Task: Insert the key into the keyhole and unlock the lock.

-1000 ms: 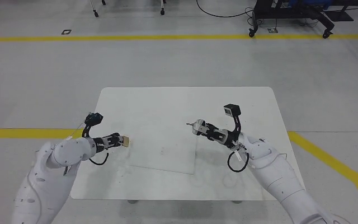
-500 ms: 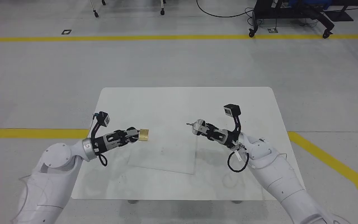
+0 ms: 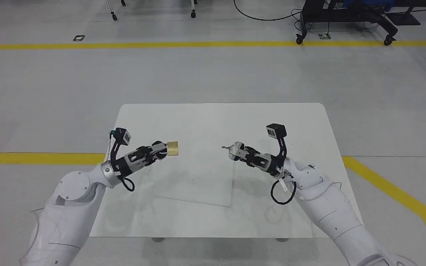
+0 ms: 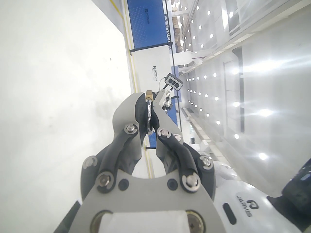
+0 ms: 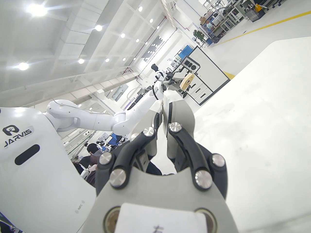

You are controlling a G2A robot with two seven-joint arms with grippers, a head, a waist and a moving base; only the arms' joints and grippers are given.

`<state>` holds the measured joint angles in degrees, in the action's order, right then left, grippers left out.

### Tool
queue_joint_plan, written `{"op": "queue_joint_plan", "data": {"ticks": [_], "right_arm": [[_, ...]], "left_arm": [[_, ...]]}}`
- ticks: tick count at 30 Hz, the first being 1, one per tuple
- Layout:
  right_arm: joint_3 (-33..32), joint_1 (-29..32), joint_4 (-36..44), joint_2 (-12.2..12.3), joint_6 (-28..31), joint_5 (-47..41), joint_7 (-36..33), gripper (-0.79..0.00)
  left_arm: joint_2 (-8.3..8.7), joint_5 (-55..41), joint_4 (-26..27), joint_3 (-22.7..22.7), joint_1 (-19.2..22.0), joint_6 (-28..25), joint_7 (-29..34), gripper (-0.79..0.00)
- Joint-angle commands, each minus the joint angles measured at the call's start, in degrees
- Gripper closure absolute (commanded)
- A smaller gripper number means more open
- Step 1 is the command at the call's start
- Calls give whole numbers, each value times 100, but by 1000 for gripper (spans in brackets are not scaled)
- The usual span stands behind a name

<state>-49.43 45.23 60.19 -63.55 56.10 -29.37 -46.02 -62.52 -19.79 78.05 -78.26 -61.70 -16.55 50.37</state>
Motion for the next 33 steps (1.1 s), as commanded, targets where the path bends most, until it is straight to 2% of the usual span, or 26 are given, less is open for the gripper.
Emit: {"op": "queue_joint_plan", "data": {"ticks": [1, 5, 8, 11, 18, 23, 33], "right_arm": [[6, 30, 114, -20, -365, 127, 202, 0], [97, 8, 214, -111, -807, 488, 673, 0], [205, -3, 273, -185, -866, 689, 820, 0], [269, 8, 278, -249, -880, 752, 941, 0], [297, -23, 93, -394, -1054, 852, 1474, 0], [372, -25, 49, -489, -1081, 1071, 1635, 0], [495, 48, 178, -580, -1314, 1807, 1529, 0]], "left_arm": [[26, 865, 478, -103, -307, -334, -662, 0], [44, 2004, 1349, -173, -901, -806, -1609, 0], [45, 2449, 1751, -118, -1172, -1099, -1857, 0], [50, 2556, 1919, -106, -1282, -1313, -1899, 0], [44, 2347, 1899, 31, -1219, -1581, -1731, 0], [24, 2532, 1884, 148, -1143, -1615, -1880, 0], [-87, 3158, 1577, 486, -733, -967, -2676, 0]]}}
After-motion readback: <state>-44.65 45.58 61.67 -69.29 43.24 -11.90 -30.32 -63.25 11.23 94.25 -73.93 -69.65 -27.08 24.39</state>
